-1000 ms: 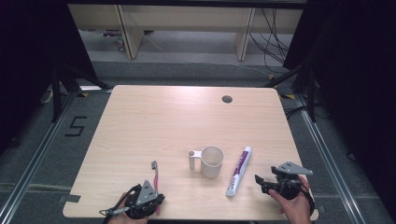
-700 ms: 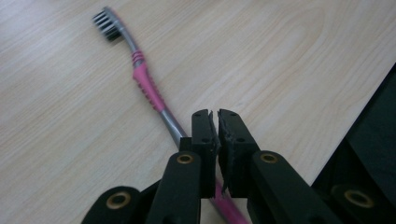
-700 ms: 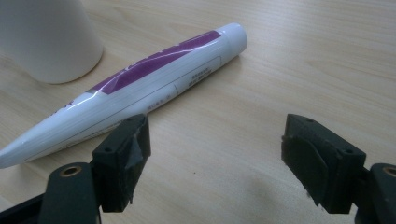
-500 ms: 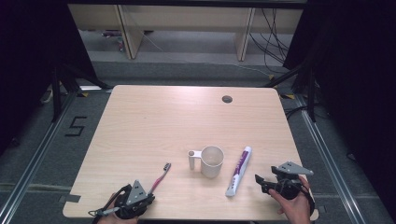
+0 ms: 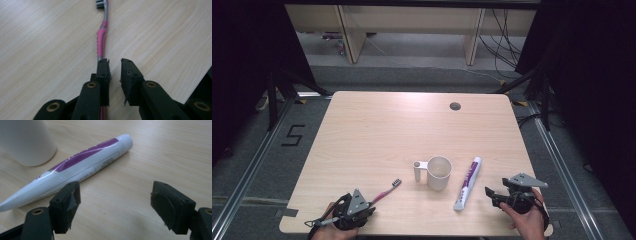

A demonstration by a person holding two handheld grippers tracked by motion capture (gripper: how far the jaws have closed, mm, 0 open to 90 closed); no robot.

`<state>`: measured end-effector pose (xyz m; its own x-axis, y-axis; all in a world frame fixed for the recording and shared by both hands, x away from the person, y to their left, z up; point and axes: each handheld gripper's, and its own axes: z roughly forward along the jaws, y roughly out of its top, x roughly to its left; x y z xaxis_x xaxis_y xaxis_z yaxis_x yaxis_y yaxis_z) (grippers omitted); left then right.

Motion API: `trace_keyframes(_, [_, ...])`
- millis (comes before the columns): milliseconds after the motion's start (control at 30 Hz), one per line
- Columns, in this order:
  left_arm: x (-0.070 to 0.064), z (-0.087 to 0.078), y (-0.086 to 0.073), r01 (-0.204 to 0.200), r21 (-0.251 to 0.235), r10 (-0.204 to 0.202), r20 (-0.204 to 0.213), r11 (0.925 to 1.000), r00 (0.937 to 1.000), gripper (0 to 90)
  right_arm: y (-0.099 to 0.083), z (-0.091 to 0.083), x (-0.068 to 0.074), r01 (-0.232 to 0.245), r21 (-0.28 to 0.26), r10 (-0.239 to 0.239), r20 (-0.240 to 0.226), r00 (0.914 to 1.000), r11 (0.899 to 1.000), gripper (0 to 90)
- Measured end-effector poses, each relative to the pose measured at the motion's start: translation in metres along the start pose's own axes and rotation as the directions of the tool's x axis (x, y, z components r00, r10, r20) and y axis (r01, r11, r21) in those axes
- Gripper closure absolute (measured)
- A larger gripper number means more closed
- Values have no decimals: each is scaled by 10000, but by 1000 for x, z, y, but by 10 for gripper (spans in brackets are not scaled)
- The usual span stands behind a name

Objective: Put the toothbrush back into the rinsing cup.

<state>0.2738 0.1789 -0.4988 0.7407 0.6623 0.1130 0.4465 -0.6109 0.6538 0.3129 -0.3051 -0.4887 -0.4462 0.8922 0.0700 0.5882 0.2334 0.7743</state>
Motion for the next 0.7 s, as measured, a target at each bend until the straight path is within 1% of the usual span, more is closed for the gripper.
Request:
trace_keyframes(33, [0, 0, 0, 0, 0, 0, 0, 10000, 10000, 745, 0, 0, 0, 0, 0, 0, 0, 10000, 10000, 250])
trace_keyframes(67, [2, -1, 5, -43, 22, 43, -77, 10000, 10000, 728, 0, 0, 0, 29, -7, -29, 25, 10000, 10000, 249])
trace_keyframes(100, [2, -1, 5, -43, 22, 43, -77, 10000, 10000, 711, 0, 0, 0, 29, -7, -29, 25, 10000, 10000, 249])
trace_keyframes(133, [4, -1, 12, -142, 349, 142, -23, 9993, 9999, 689, 0, 0, 0, 41, 7, -41, 54, 10000, 10000, 249])
trace_keyframes(167, [4, -1, 12, -142, 349, 142, -23, 9993, 9999, 676, 0, 0, 0, 41, 7, -41, 54, 10000, 10000, 249])
trace_keyframes(200, [7, 1, 19, -204, 465, 210, -125, 9987, 9997, 667, 0, 1, 0, 48, 1, -48, 15, 10000, 10000, 249])
trace_keyframes(233, [7, 1, 19, -204, 465, 210, -125, 9987, 9997, 655, 0, 1, 0, 48, 1, -48, 15, 10000, 10000, 249])
trace_keyframes(267, [9, 3, 26, -418, 971, 423, -30, 9944, 9991, 633, 0, 0, 0, 35, 11, -35, 31, 10000, 10000, 249])
trace_keyframes(300, [10, 4, 29, -419, 1149, 425, -29, 9925, 9991, 611, 0, 0, 0, 48, -8, -48, 40, 10000, 10000, 249])
trace_keyframes(333, [10, 4, 29, -419, 1149, 425, -29, 9925, 9991, 593, 0, 0, 0, 48, -8, -48, 40, 10000, 10000, 249])
trace_keyframes(367, [12, 7, 35, -467, 1475, 469, 21, 9880, 9989, 588, 0, 1, 0, -67, 46, 67, -71, 10000, 10000, 249])
trace_keyframes(433, [14, 11, 40, -387, 1791, 381, 71, 9831, 9992, 576, 0, 1, -1, 53, 5, -53, -58, 10000, 10000, 249])
trace_keyframes(500, [16, 15, 43, -371, 2042, 348, 148, 9782, 9993, 577, -1, 1, 0, 48, 17, -48, -75, 10000, 10000, 249])
trace_keyframes(567, [17, 18, 46, -455, 2463, 394, 296, 9681, 9988, 581, -1, 1, 0, 27, 20, -27, -129, 9999, 10000, 248])
trace_keyframes(600, [18, 19, 48, -426, 2563, 362, 297, 9657, 9989, 587, -1, 1, 0, 27, 28, -27, -132, 9999, 10000, 248])
trace_keyframes(633, [17, 20, 48, -276, 2741, 195, 322, 9613, 9993, 595, 0, 1, 0, -22, 66, 23, -139, 9999, 10000, 248])
trace_keyframes(667, [17, 21, 49, -196, 2801, 104, 342, 9598, 9994, 595, 0, 1, 0, -4, 53, 4, -151, 9999, 10000, 248])
trace_keyframes(700, [17, 21, 49, -196, 2801, 104, 342, 9598, 9994, 594, 0, 1, 0, -4, 53, 4, -151, 9999, 10000, 248])
